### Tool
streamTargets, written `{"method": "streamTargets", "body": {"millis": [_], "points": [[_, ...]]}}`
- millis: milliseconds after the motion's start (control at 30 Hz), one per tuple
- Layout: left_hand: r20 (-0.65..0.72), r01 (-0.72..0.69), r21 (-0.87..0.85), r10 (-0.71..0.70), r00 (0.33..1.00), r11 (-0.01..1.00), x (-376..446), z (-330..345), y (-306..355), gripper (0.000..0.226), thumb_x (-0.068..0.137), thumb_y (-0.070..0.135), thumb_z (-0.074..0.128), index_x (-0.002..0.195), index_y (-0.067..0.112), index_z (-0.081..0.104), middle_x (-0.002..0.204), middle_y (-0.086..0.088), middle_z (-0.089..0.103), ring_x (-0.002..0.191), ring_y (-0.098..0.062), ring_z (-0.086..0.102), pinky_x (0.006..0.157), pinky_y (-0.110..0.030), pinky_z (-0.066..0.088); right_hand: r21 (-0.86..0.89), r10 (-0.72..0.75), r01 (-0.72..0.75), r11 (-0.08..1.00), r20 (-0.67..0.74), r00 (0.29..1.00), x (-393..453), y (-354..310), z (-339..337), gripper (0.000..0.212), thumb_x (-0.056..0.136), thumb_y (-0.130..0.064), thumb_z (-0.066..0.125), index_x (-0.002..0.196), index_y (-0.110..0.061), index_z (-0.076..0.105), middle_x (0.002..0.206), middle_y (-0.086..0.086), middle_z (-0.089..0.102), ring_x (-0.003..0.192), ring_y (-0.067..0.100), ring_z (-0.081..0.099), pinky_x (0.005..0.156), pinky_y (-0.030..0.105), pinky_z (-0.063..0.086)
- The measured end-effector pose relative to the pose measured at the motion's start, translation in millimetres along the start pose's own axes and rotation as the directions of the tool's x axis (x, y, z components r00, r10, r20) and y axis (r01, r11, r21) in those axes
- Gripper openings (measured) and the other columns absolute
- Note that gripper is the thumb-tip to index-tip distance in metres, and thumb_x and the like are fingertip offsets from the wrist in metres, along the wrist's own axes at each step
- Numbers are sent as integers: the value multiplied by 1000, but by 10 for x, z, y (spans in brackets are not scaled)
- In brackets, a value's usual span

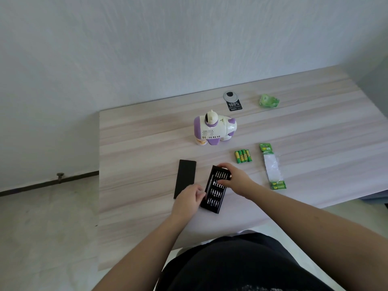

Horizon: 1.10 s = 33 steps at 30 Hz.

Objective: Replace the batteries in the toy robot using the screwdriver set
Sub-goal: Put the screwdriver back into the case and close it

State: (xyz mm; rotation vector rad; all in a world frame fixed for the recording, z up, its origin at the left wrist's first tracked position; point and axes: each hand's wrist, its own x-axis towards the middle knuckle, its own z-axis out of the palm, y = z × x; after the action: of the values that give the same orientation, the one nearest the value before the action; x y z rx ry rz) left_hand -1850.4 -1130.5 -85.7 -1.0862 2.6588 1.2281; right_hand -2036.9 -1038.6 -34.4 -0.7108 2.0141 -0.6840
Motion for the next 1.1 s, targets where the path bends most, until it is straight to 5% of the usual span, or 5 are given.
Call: {"method": "streamTargets", "body": {"millis": [200,400,533,933,1100], "points": [[-392,85,176,-10,920,981,75,-141,-211,28,87,20,66,114,14,62,108,-6,62,99,-28,59,81,-41,48,316,91,-62,947,-77,993,19,7,-98,46,90,-9,65,132,-20,51,109,3,62,95,19,64,87,37,57],[-230,259,232,-206,951,938,258,-75,-281,79,89,53,56,150,13,27,154,-19,27,143,-34,25,115,-44,23,681,108,7,732,-127,986,-85,-102,-248,46,92,-2,60,134,-11,46,119,12,58,101,23,63,77,26,59],[-234,211,264,-149,961,941,215,21,-311,82,87,41,65,150,4,27,155,-26,26,145,-38,23,119,-43,22,732,102,45,680,-154,983,-156,-135,-317,44,92,-2,60,134,-7,48,121,18,59,109,30,63,85,34,57],[-40,151,319,-146,988,935,195,-472,-265,100,81,30,70,154,6,5,139,-14,47,124,-30,47,103,-34,37,781,108,181,598,-303,947,-294,-361,-415,43,91,-4,62,132,-11,51,114,12,64,102,23,66,81,30,57],[-12,176,227,-178,984,958,75,-678,-9,92,77,40,69,150,13,20,128,-10,56,114,-27,56,92,-35,47,761,77,252,598,-367,927,-321,-589,-561,41,91,-2,62,130,-13,53,111,12,64,98,23,67,78,30,57]]}}
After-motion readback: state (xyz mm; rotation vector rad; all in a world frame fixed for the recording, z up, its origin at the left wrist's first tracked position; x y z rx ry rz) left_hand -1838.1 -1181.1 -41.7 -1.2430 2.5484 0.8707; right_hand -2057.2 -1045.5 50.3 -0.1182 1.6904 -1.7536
